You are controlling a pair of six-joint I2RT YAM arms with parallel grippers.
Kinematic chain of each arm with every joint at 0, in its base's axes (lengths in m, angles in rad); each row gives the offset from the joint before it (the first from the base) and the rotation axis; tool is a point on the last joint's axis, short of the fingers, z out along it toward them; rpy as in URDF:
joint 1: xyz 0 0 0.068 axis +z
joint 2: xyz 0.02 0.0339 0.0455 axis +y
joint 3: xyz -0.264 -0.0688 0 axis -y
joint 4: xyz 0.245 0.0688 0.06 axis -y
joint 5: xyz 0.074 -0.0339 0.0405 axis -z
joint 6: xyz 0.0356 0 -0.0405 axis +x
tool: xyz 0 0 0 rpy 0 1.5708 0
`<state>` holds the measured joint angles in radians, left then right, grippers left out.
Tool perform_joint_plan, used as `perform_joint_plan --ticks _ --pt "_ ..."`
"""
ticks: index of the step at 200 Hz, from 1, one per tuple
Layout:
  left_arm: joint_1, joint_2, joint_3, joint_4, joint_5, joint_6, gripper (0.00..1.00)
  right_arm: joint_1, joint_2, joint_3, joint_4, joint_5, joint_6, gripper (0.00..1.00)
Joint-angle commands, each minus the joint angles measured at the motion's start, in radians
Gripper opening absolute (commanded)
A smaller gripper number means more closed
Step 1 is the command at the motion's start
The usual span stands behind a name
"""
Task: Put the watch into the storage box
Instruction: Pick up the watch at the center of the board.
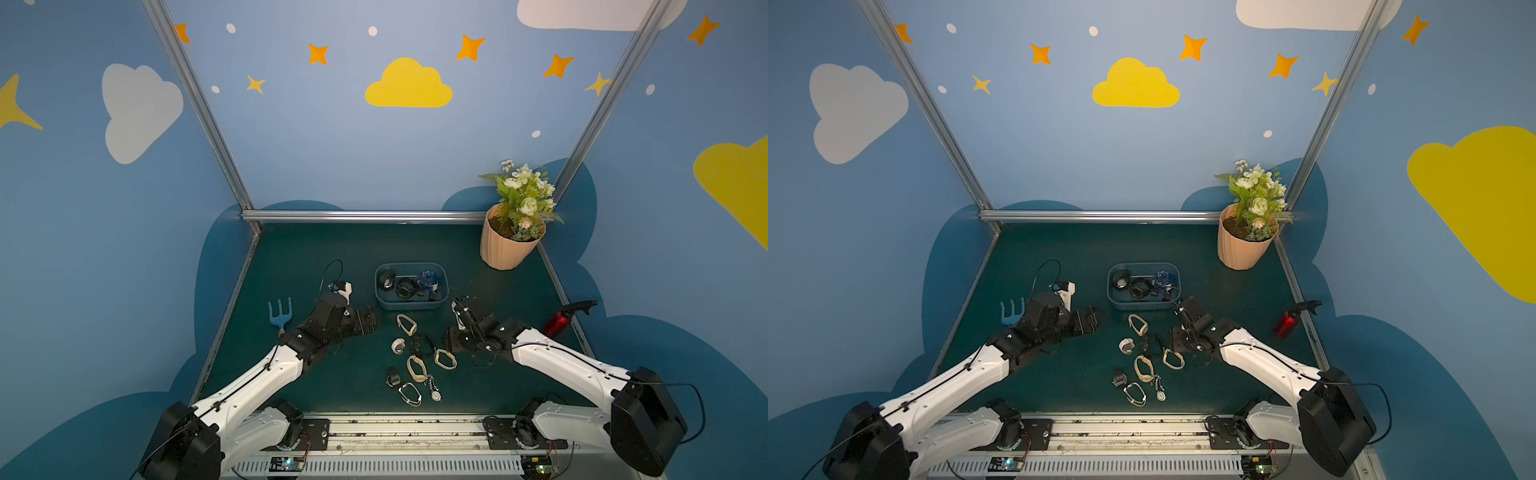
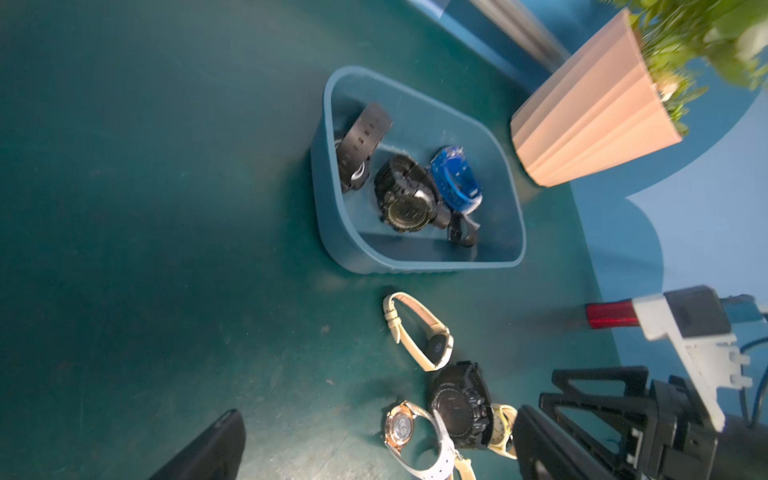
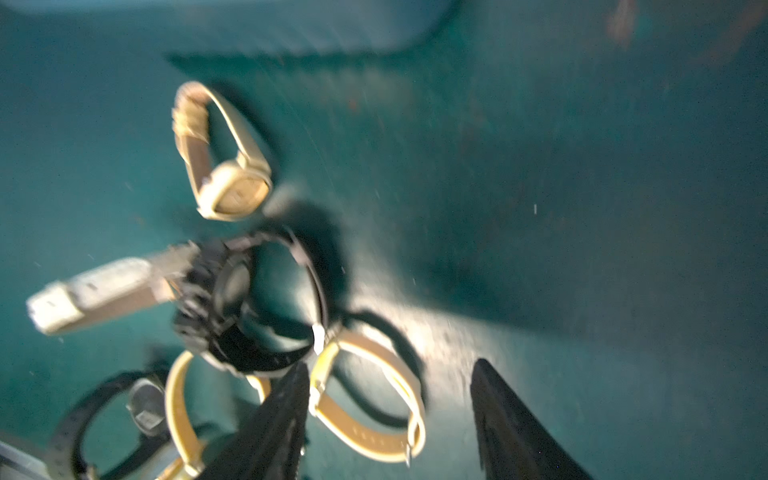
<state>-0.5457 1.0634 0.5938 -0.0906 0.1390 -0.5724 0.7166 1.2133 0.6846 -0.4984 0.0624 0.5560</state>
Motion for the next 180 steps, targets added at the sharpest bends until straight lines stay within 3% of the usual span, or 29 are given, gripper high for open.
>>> perform_joint_plan --ticks 1,64,180 --pt "-0.003 0.017 0.042 0.014 0.013 0.009 1.00 0.014 -0.027 -0.038 -0.034 -0.024 0.060 0.59" --pt "-0.015 0.053 0.047 0.031 0.017 -0.004 1.00 0.064 -0.007 -0.109 0.003 -0.009 0.155 0.48" --pt "-0.023 0.097 0.063 0.017 0.002 -0.013 1.00 0.093 0.091 -0.080 0.044 0.070 0.150 0.06"
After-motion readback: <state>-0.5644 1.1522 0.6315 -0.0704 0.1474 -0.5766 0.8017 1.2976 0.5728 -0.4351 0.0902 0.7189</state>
